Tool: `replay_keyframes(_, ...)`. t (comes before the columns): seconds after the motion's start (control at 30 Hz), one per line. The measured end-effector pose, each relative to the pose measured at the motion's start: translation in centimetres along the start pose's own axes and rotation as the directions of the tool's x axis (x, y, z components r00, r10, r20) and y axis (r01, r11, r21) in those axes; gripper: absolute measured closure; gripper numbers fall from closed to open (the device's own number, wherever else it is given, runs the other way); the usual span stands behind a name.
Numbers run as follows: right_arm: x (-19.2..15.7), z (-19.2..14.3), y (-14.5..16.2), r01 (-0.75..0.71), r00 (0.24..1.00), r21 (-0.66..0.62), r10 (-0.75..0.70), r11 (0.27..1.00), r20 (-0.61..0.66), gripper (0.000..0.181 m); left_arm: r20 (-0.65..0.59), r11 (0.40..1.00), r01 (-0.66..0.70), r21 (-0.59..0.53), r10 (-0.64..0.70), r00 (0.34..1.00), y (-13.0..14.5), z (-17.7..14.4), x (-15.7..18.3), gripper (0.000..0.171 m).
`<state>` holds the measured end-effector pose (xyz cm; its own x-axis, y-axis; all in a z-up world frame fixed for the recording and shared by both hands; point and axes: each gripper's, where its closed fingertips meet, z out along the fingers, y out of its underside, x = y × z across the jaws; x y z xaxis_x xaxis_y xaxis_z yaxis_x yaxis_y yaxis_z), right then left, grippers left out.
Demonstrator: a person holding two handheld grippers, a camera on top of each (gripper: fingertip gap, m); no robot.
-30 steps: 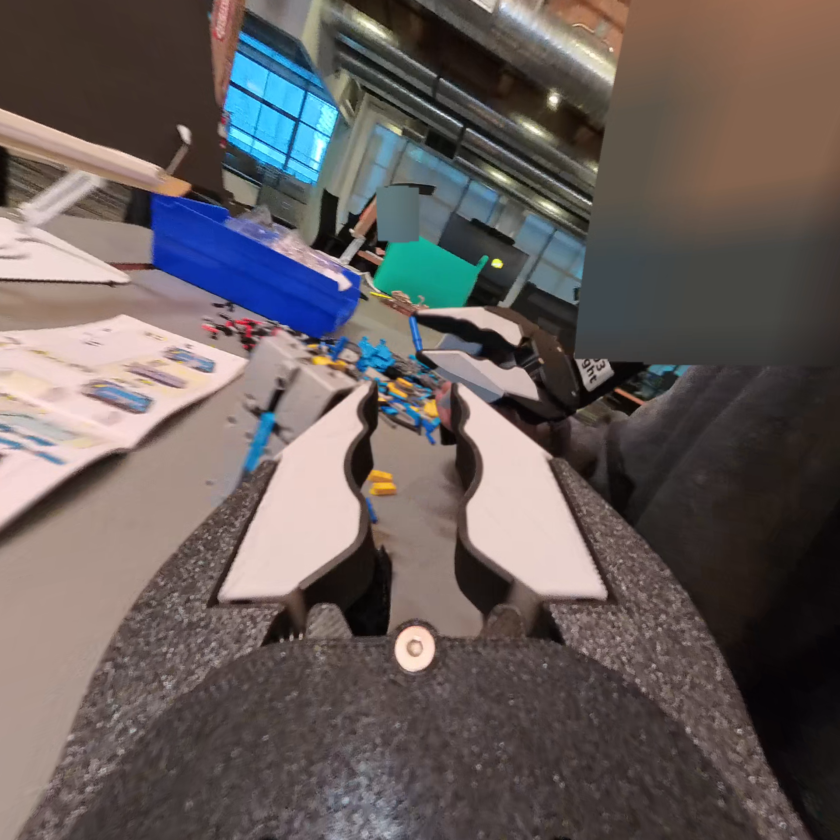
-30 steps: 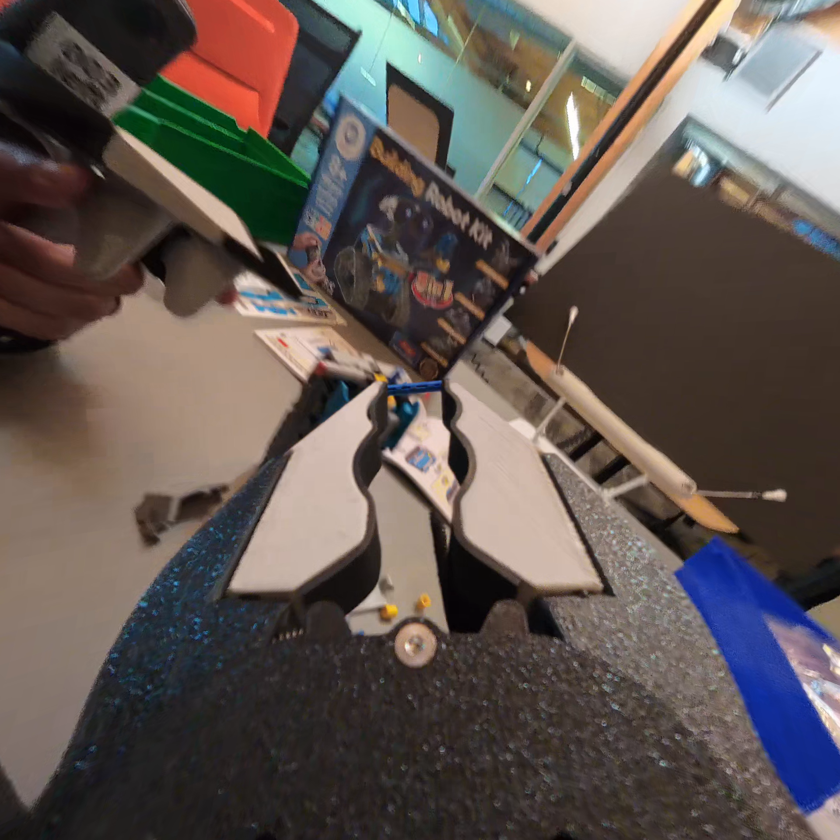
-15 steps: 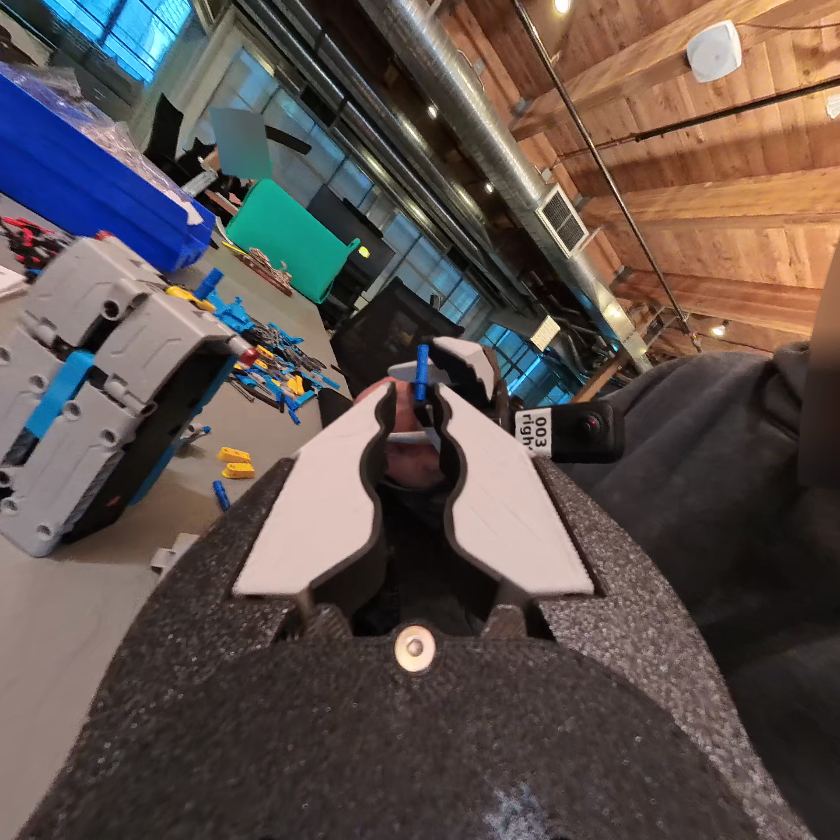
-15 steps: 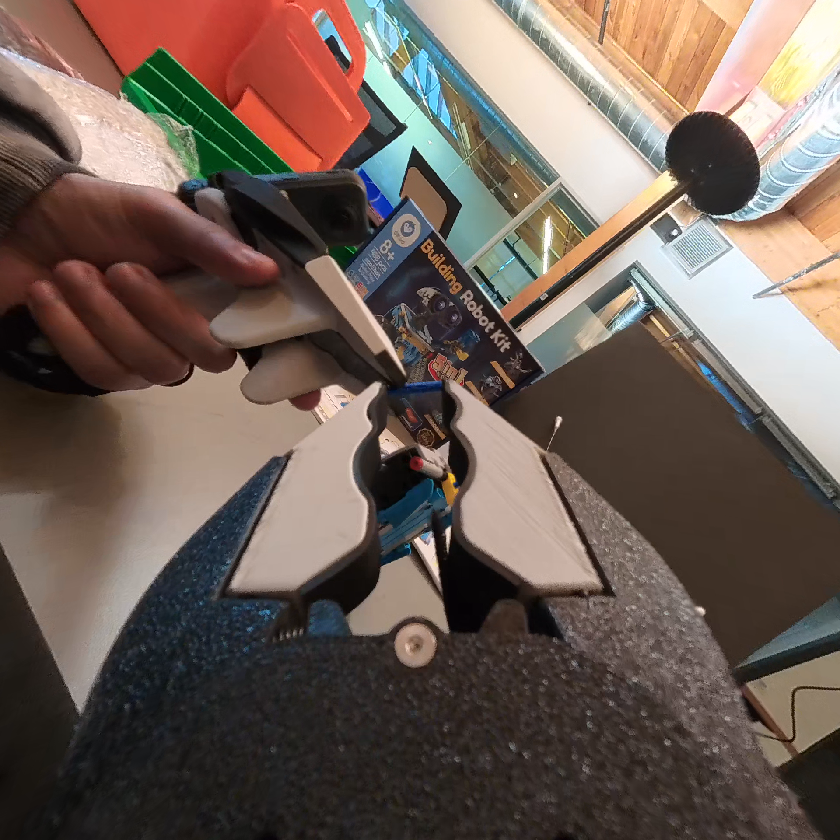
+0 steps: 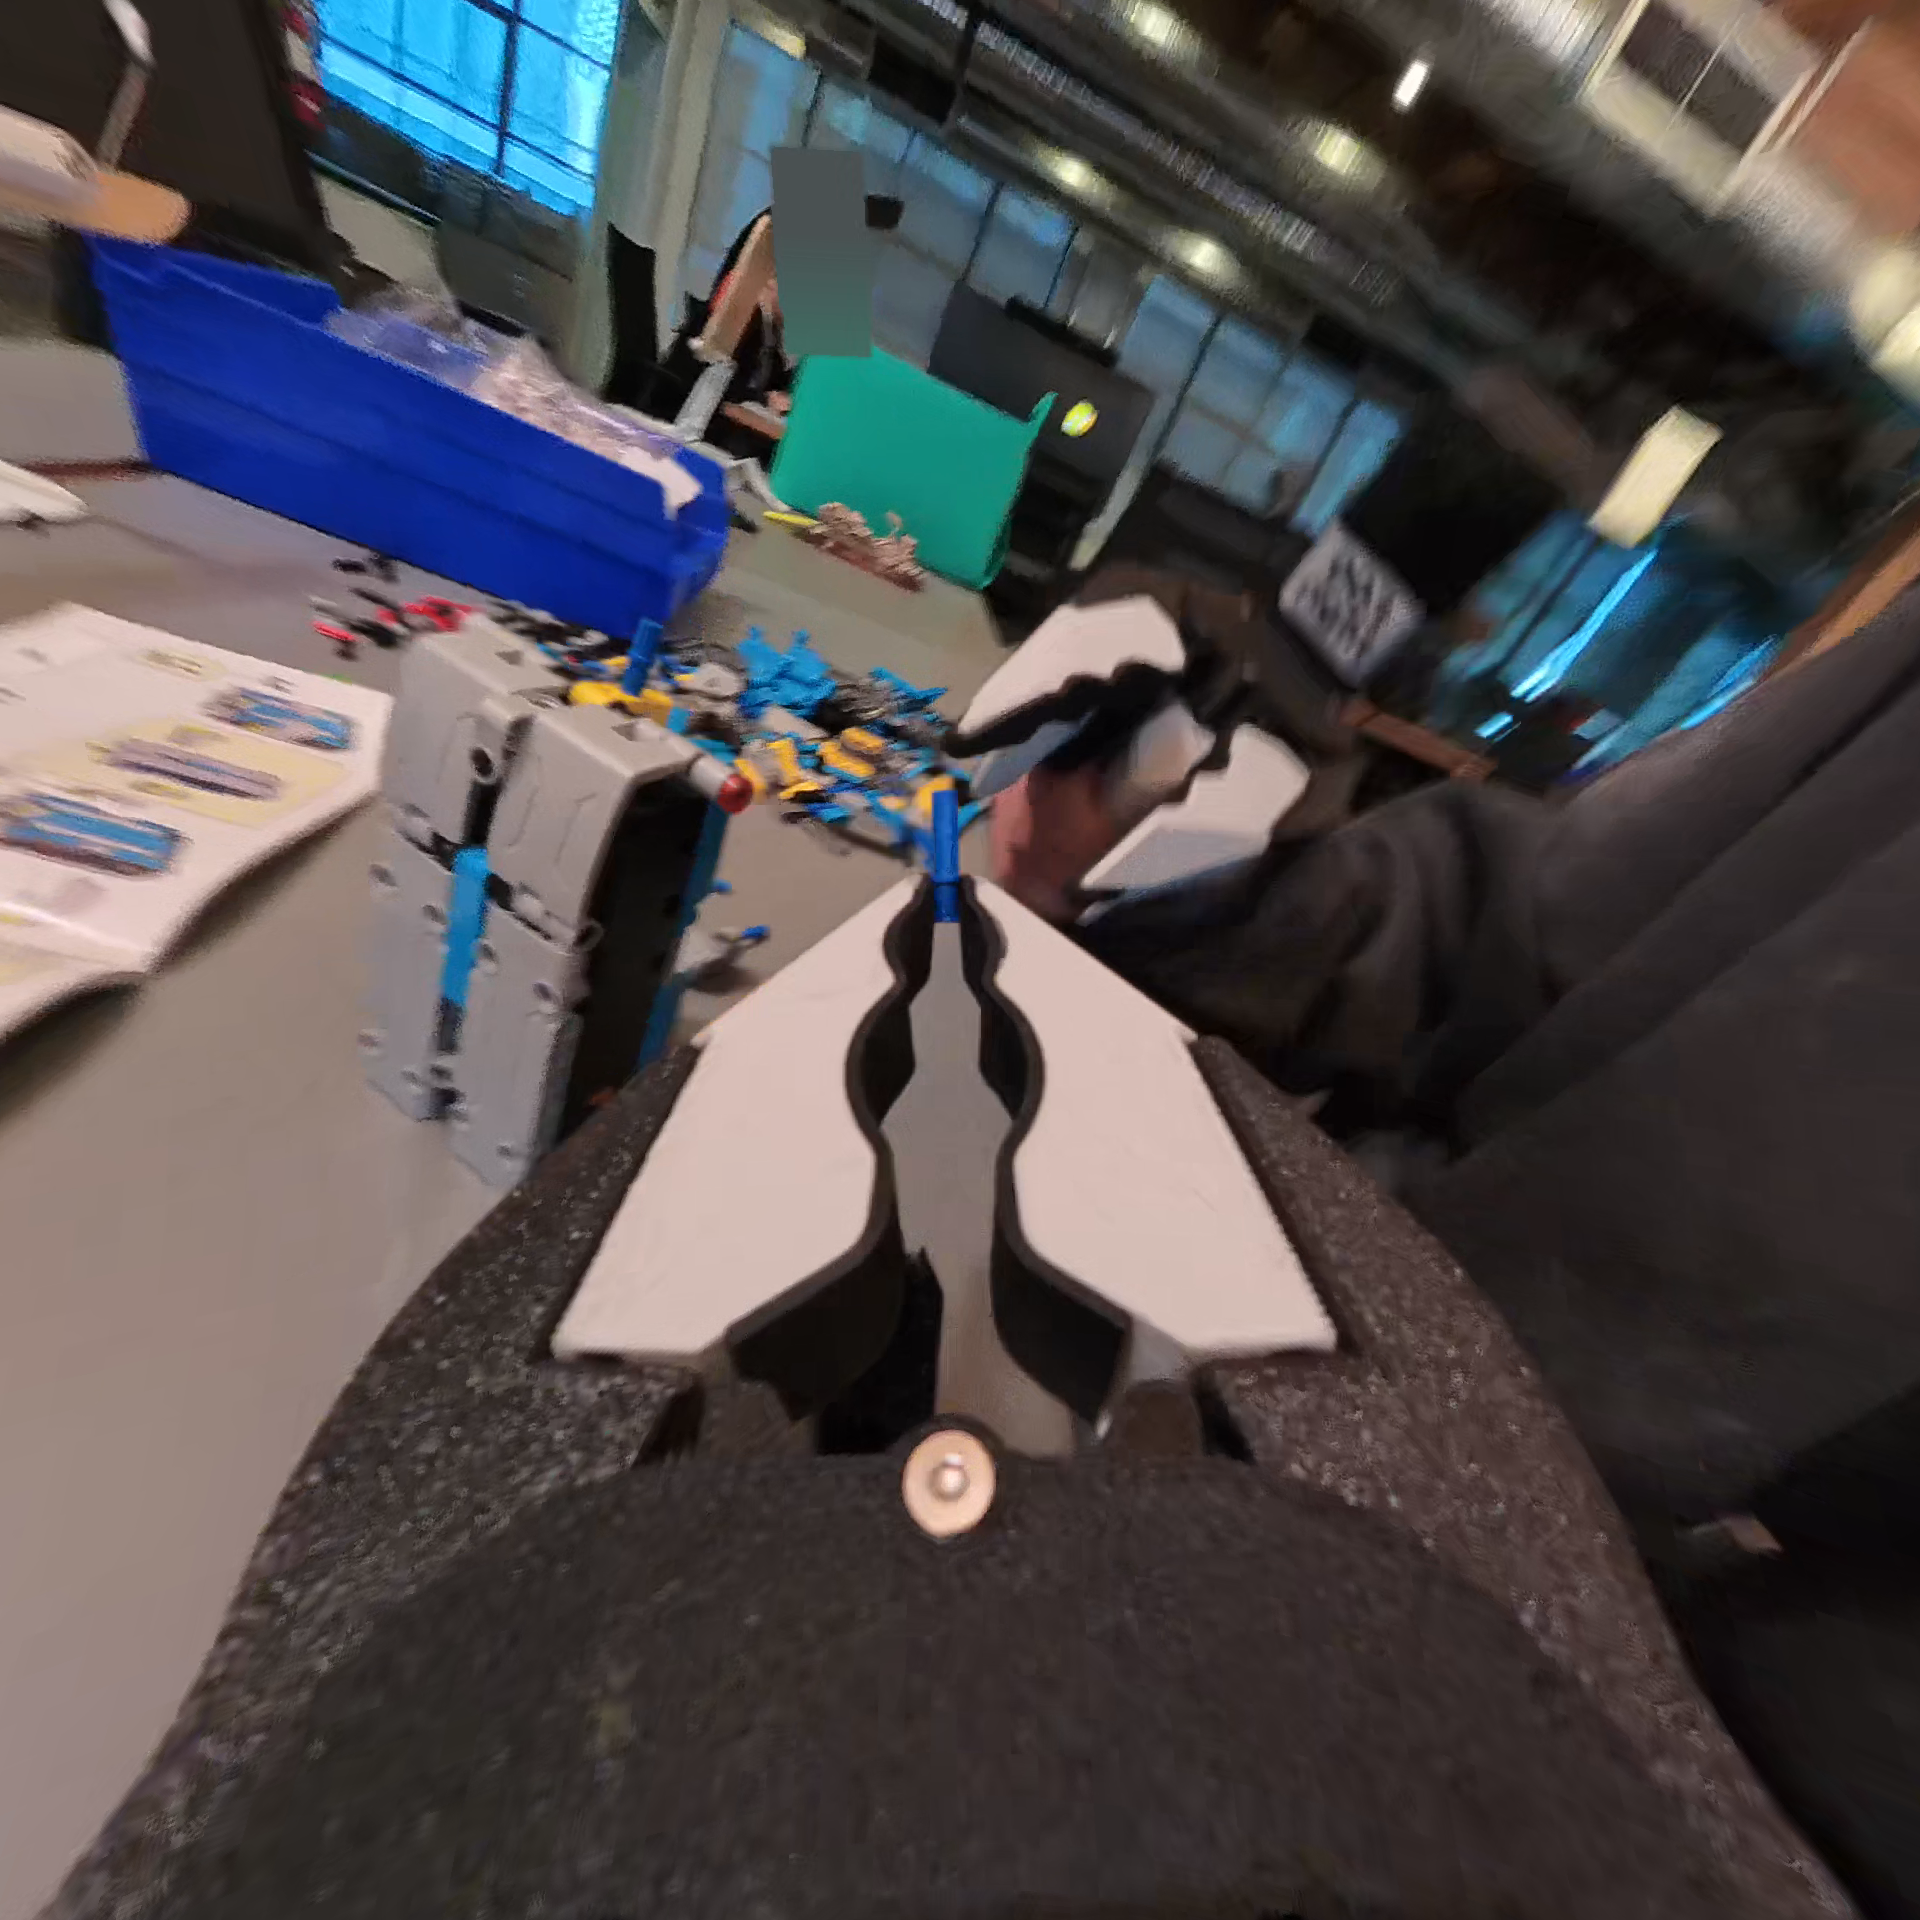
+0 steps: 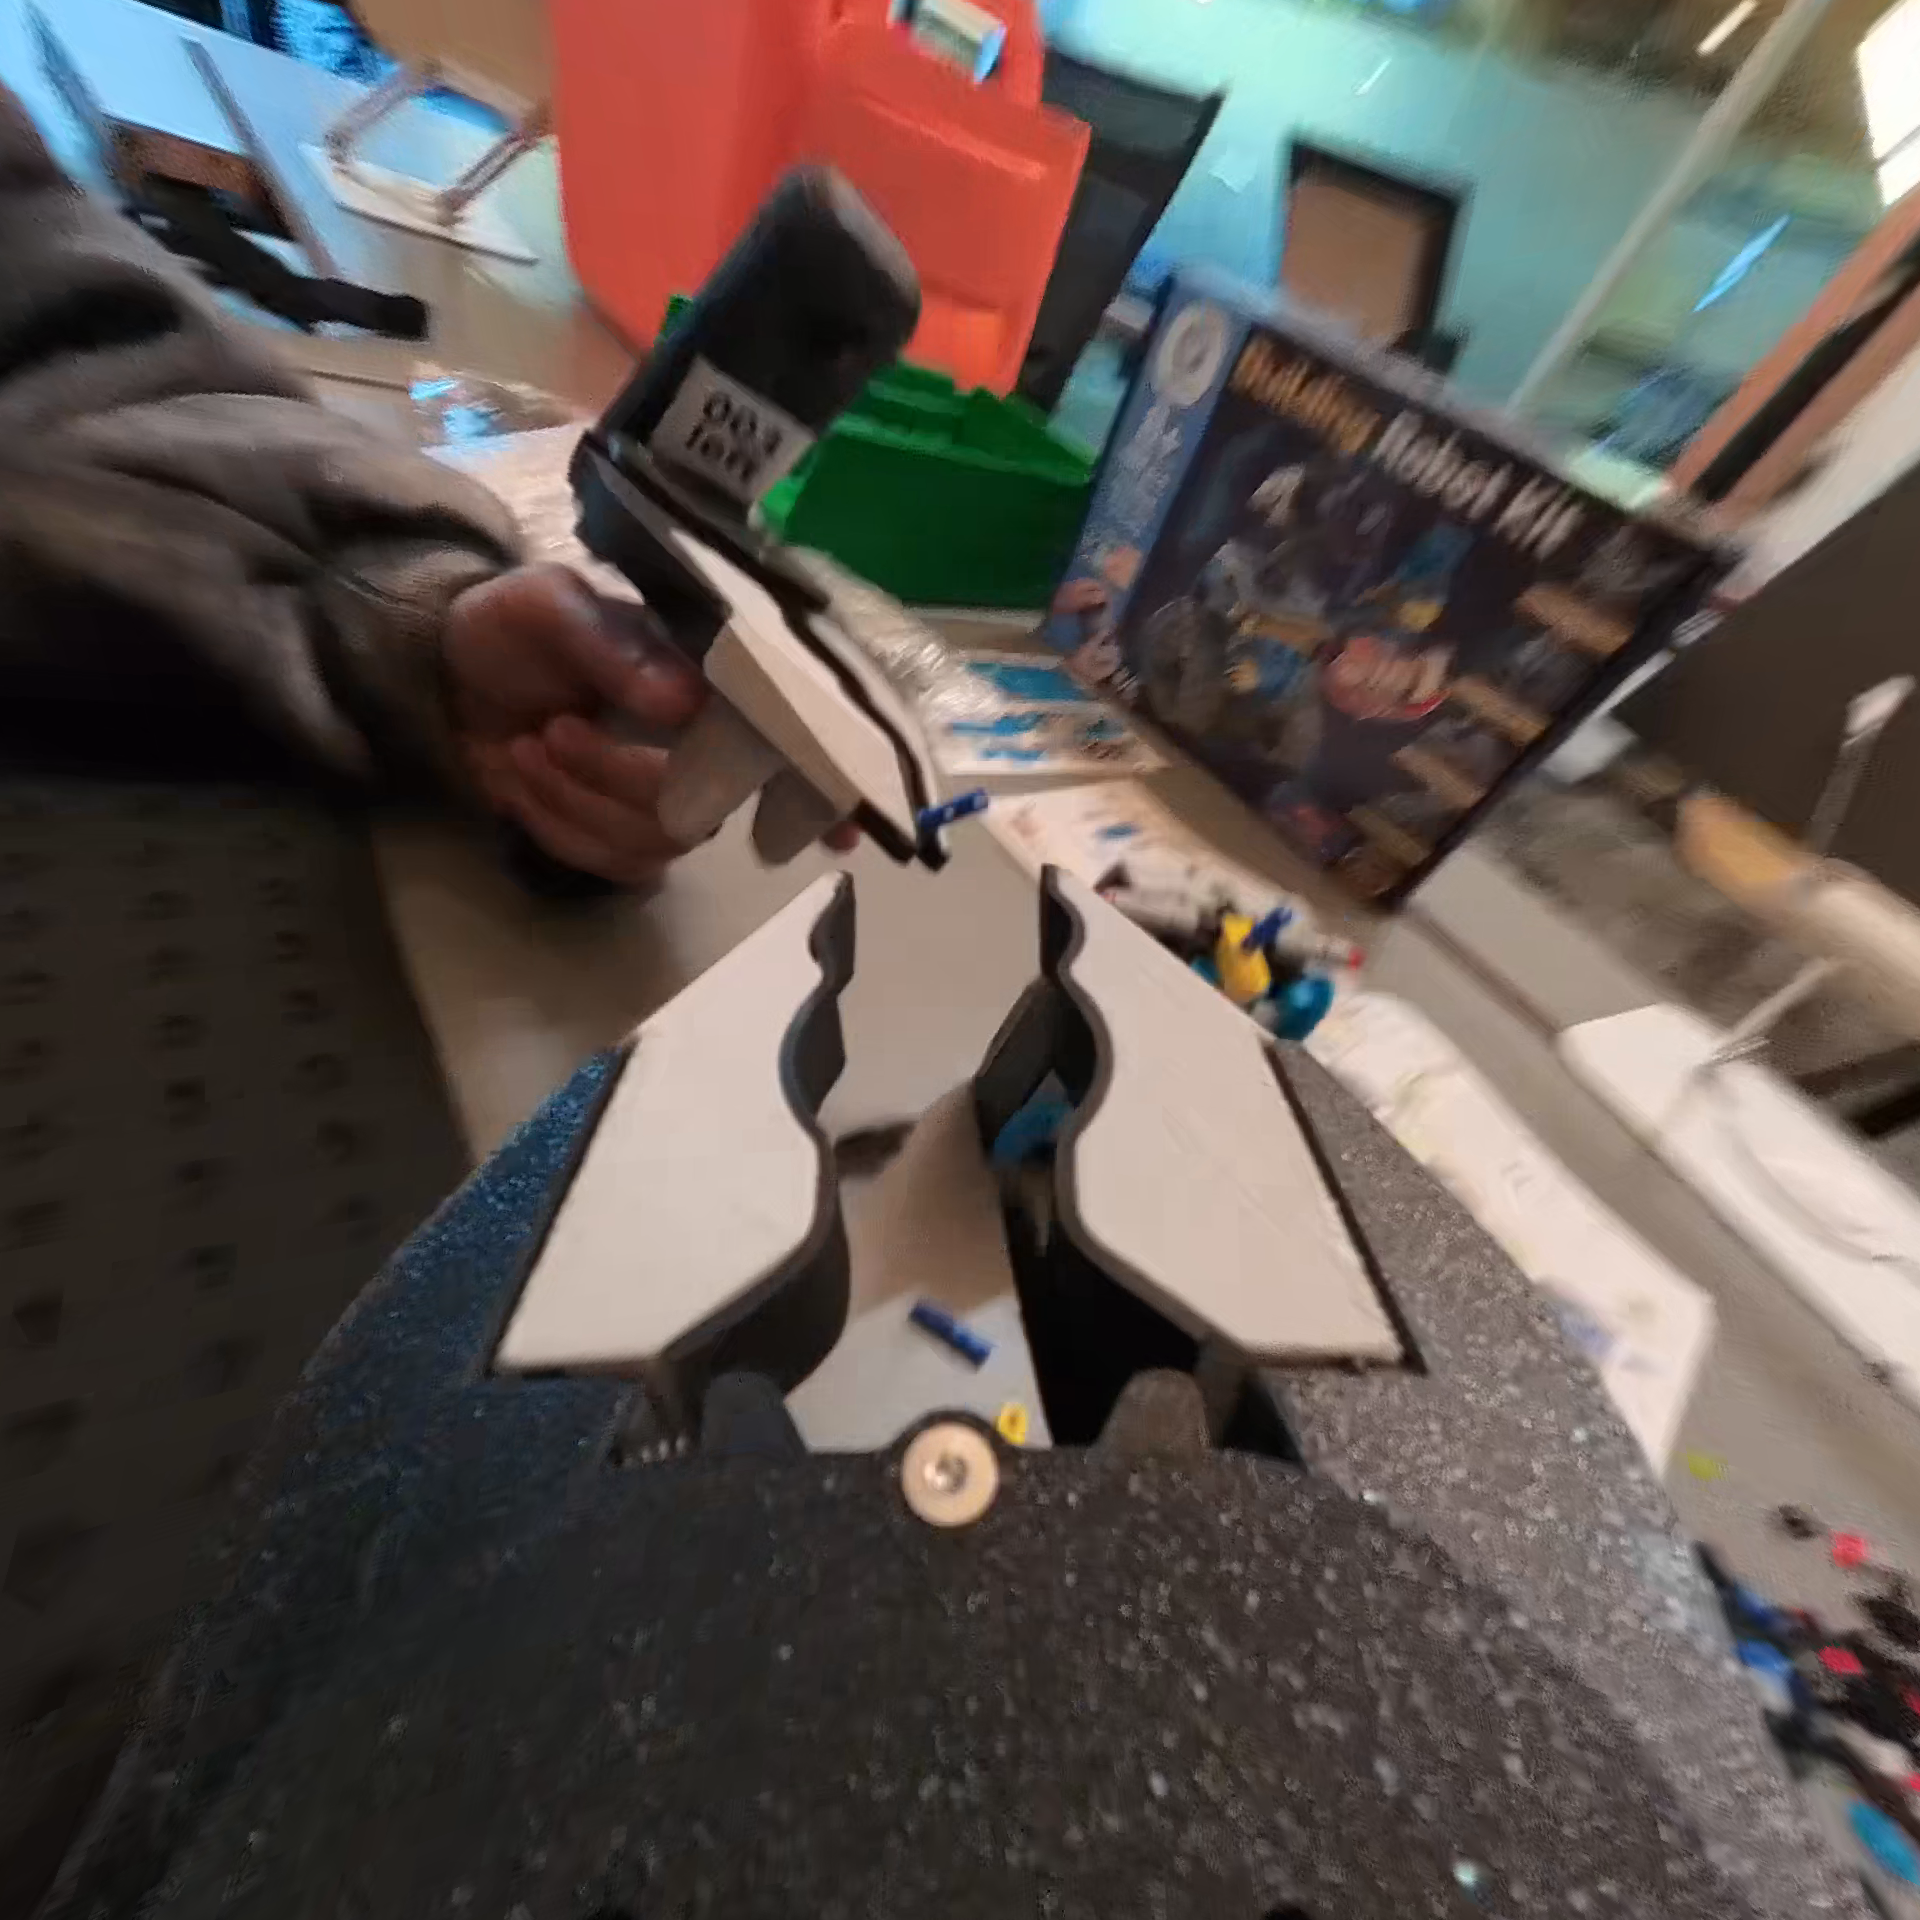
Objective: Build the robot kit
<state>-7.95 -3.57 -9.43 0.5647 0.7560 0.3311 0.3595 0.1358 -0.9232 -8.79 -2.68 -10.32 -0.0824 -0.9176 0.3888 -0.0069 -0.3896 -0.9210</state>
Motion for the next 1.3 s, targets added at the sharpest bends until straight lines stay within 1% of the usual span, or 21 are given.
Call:
replay_keyframes(0.03,0.4,-0.5,0.9,-0.059,0.996,-0.049,0.062,0.997,0.062,0.148,0.042,0.995,-0.095,-0.042,0.097,0.994,0.5,0.1,-0.3,0.168)
replay_keyframes(0.07,0.9,-1.1,2.1,-0.113,0.987,-0.115,0.125,0.987,0.102,0.151,0.09,0.974,-0.204,-0.097,0.213,0.973,1.1,0.1,-0.8,0.168)
replay_keyframes(0.13,1.0,-2.2,5.5,-0.194,0.946,-0.298,0.259,0.935,0.195,0.149,0.169,0.903,-0.379,-0.204,0.413,0.895,2.0,0.3,-1.8,0.168)
replay_keyframes(0.2,2.5,-2.9,8.5,-0.209,0.944,-0.413,0.293,0.886,0.15,0.147,0.174,0.856,-0.456,-0.243,0.501,0.848,2.6,0.5,-1.7,0.168)
replay_keyframes(0.23,3.4,-3.2,9.3,-0.198,0.954,-0.433,0.274,0.879,0.121,0.147,0.168,0.846,-0.471,-0.251,0.517,0.839,2.8,0.6,-1.5,0.168)
replay_keyframes(0.3,6.4,-3.8,10.6,-0.233,0.967,-0.436,0.257,0.869,-0.005,0.156,0.161,0.836,-0.484,-0.257,0.531,0.832,2.9,0.6,-1.4,0.168)
replay_keyframes(0.37,8.9,-3.9,12.4,-0.321,0.947,-0.461,0.291,0.827,-0.138,0.158,0.17,0.837,-0.482,-0.258,0.531,0.83,2.9,0.6,-1.5,0.168)
replay_keyframes(0.43,10.3,-3.4,14.4,-0.362,0.932,-0.497,0.296,0.789,-0.21,0.159,0.172,0.843,-0.472,-0.259,0.521,0.836,2.9,0.6,-1.7,0.168)
replay_keyframes(0.53,10.9,-2.6,16.8,-0.346,0.938,-0.585,0.268,0.734,-0.219,0.159,0.166,0.845,-0.469,-0.255,0.516,0.84,2.9,0.6,-1.6,0.168)
replay_keyframes(0.57,11.1,-2.2,17.0,-0.35,0.937,-0.589,0.268,0.729,-0.225,0.159,0.166,0.845,-0.472,-0.253,0.518,0.839,2.9,0.6,-1.6,0.168)
replay_keyframes(0.67,10.8,-1.5,17.0,-0.406,0.913,-0.564,0.345,0.719,-0.216,0.159,0.16,0.845,-0.476,-0.242,0.519,0.84,2.8,0.5,-1.4,0.168)
replay_keyframes(0.77,11.0,-1.8,17.6,-0.383,0.924,-0.58,0.307,0.719,-0.23,0.161,0.155,0.852,-0.468,-0.236,0.508,0.847,2.7,0.5,-1.4,0.168)
replay_keyframes(0.83,11.0,-1.6,17.5,-0.394,0.919,-0.569,0.321,0.722,-0.229,0.162,0.15,0.853,-0.466,-0.235,0.505,0.85,2.7,0.5,-1.4,0.168)
replay_keyframes(0.93,10.8,-1.5,18.1,-0.395,0.918,-0.586,0.33,0.708,-0.221,0.173,0.152,0.853,-0.466,-0.234,0.506,0.849,2.7,0.5,-1.4,0.168)
replay_keyframes(1.03,11.2,-1.7,17.6,-0.389,0.921,-0.574,0.314,0.721,-0.23,0.174,0.156,0.857,-0.462,-0.226,0.5,0.852,2.6,0.5,-1.4,0.168)
replay_keyframes(1.07,11.4,-1.6,16.4,-0.399,0.917,-0.529,0.324,0.749,-0.234,0.174,0.159,0.861,-0.457,-0.223,0.494,0.855,2.5,0.5,-1.5,0.168)
replay_keyframes(1.1,10.9,-1.2,14.2,-0.431,0.902,-0.455,0.382,0.779,-0.2,0.174,0.162,0.868,-0.448,-0.217,0.484,0.86,2.5,0.5,-1.5,0.168)
replay_keyframes(1.17,8.2,-0.3,7.7,-0.505,0.854,-0.24,0.52,0.829,0.0,0.175,0.161,0.876,-0.435,-0.21,0.47,0.868,2.4,0.6,-1.5,0.168)
replay_keyframes(1.2,6.6,-0.1,4.7,-0.551,0.817,-0.145,0.566,0.822,0.105,0.175,0.16,0.878,-0.431,-0.208,0.466,0.87,2.4,0.6,-1.5,0.168)
replay_keyframes(1.23,5.0,0.2,2.6,-0.607,0.77,-0.083,0.611,0.791,0.184,0.174,0.158,0.88,-0.429,-0.202,0.462,0.873,2.3,0.5,-1.5,0.168)
replay_keyframes(1.3,2.6,1.2,1.2,-0.669,0.711,-0.052,0.659,0.741,0.244,0.174,0.15,0.886,-0.428,-0.178,0.454,0.878,2.1,0.4,-1.2,0.168)
